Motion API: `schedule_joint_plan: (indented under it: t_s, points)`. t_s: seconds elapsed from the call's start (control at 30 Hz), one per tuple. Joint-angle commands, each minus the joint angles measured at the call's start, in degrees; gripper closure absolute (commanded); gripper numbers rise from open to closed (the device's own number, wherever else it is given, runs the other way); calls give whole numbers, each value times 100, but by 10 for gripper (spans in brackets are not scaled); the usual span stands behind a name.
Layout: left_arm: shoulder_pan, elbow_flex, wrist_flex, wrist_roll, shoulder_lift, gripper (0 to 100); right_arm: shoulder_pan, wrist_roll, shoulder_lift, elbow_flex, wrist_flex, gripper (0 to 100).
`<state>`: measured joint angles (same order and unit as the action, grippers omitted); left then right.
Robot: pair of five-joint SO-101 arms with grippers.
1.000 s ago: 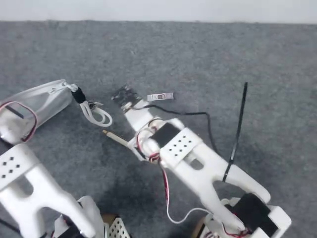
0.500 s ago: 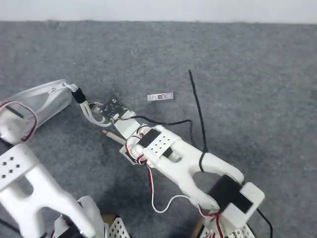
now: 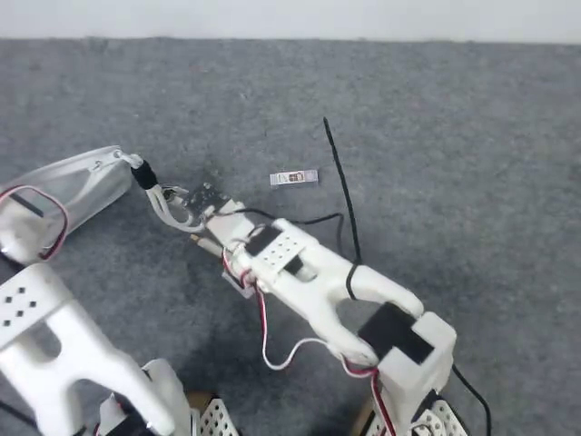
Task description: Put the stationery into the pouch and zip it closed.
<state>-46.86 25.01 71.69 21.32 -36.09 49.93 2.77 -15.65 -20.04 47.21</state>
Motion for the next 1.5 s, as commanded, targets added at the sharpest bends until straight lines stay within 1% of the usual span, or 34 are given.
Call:
schedule_joint_plan:
  t_s: [0.0, 0.03, 0.13, 0.47, 0.57, 0.63, 0.77, 0.83, 1.0, 1.13, 1.27, 1.37, 1.47]
  points:
    - [0, -75, -220, 79, -35, 989, -154, 62, -57, 492, 637, 984]
    - [0, -75, -220, 79, -35, 989, -215, 62, -48, 563, 831, 967]
    - [0, -75, -220, 79, -35, 989, -444, 53, 75, 774, 1253, 996]
    - [18, -75, -220, 79, -35, 989, -1376, 97, 1279, 800, 2941, 990]
    - [18, -75, -220, 79, -35, 989, -1578, 105, 1332, 800, 3125, 984]
    - [18, -75, -229, 79, -35, 989, -1596, 105, 1332, 818, 3143, 958]
    - [18, -75, -229, 79, -35, 989, -1578, 105, 1376, 844, 3292, 835]
    - [18, -75, -237, 79, -35, 989, -1569, 105, 1376, 958, 3345, 811]
    - [0, -75, -237, 79, -18, 989, -1367, 141, 1314, 1134, 3160, 850]
    - [0, -75, -237, 70, -9, 989, -1095, 510, 1305, 818, 2281, 858]
    - [0, -75, -237, 70, -9, 989, -1059, 686, 1305, 325, 1270, 858]
    - [0, -75, -237, 70, -9, 989, -1068, 791, 1305, 132, 901, 858]
    - [0, -75, -237, 70, -9, 989, -1059, 791, 1095, 88, 796, 858]
